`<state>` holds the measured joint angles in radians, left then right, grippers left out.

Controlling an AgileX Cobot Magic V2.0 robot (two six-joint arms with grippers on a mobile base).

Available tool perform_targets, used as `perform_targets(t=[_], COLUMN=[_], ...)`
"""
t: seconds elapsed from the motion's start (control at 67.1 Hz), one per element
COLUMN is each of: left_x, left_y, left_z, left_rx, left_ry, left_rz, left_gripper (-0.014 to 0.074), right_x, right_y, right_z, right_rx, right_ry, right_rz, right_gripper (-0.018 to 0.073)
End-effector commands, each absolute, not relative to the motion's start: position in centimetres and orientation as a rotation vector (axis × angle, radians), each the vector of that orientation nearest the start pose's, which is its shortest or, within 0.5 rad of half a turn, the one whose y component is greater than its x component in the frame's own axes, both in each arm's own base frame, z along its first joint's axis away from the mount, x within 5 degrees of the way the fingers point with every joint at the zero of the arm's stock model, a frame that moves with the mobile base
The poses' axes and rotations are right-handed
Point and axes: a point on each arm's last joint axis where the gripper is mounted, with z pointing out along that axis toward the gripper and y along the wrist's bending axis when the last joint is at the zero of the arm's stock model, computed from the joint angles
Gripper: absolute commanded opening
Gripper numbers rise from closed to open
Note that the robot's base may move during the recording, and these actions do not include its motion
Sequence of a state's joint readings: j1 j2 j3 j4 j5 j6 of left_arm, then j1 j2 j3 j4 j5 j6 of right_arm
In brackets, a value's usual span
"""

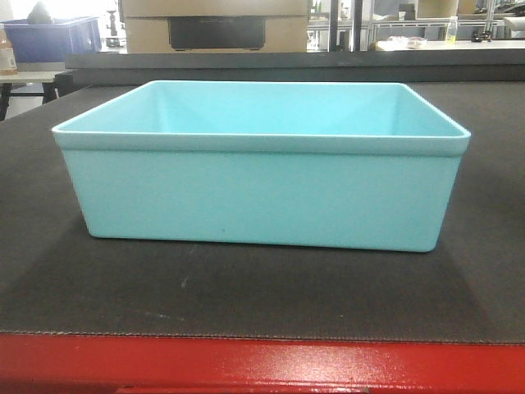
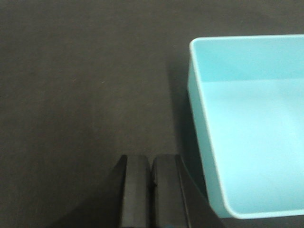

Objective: Fetch blue bin and place on conveyor start

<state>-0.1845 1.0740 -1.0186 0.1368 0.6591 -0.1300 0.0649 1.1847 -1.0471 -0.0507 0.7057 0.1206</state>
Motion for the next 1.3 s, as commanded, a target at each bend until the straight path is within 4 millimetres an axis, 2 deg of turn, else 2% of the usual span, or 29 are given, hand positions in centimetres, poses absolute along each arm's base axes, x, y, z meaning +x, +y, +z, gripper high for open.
perform_targets(t=[0.0, 0.134, 0.238, 0.298, 0.462, 0.655, 0.804, 1.281], left_x=[20.6, 17.8, 15.2, 13.7, 9.7, 5.7, 4.3, 4.1], left_y=[-2.6, -1.7, -1.4, -1.2, -0.8, -0.2, 0.0, 0.0], left_z=[35.8, 33.2, 31.2, 30.8, 30.0, 31.0, 31.3, 31.4], left_rx=[0.111, 0.084, 0.087, 0.086, 0.079, 0.062, 0.061, 0.061], left_ry=[2.132, 2.102, 2.041, 1.978, 1.839, 1.646, 1.570, 1.562], left_rz=[-0.020, -0.012, -0.022, -0.031, -0.043, -0.054, -0.047, -0.048], left_gripper=[-0.0111, -0.0111, -0.0111, -0.0111, -0.0111, -0.0111, -0.0111, -0.0111], right_x=[22.9, 19.6, 16.9, 15.5, 11.3, 7.0, 5.8, 5.8], right_y=[1.0, 0.8, 0.7, 0.6, 0.4, 0.2, 0.1, 0.1], right_z=[33.4, 30.9, 30.1, 29.8, 30.5, 32.2, 32.5, 32.6], right_rx=[0.016, 0.005, 0.000, -0.001, -0.012, -0.058, -0.054, -0.050], right_ry=[2.270, 2.203, 2.111, 2.069, 1.889, 1.666, 1.611, 1.605], right_rz=[0.011, 0.018, 0.026, 0.030, 0.031, -0.005, -0.004, 0.007], right_gripper=[-0.0159, -0.0160, -0.0162, -0.0162, -0.0162, -0.0162, -0.0162, -0.0162])
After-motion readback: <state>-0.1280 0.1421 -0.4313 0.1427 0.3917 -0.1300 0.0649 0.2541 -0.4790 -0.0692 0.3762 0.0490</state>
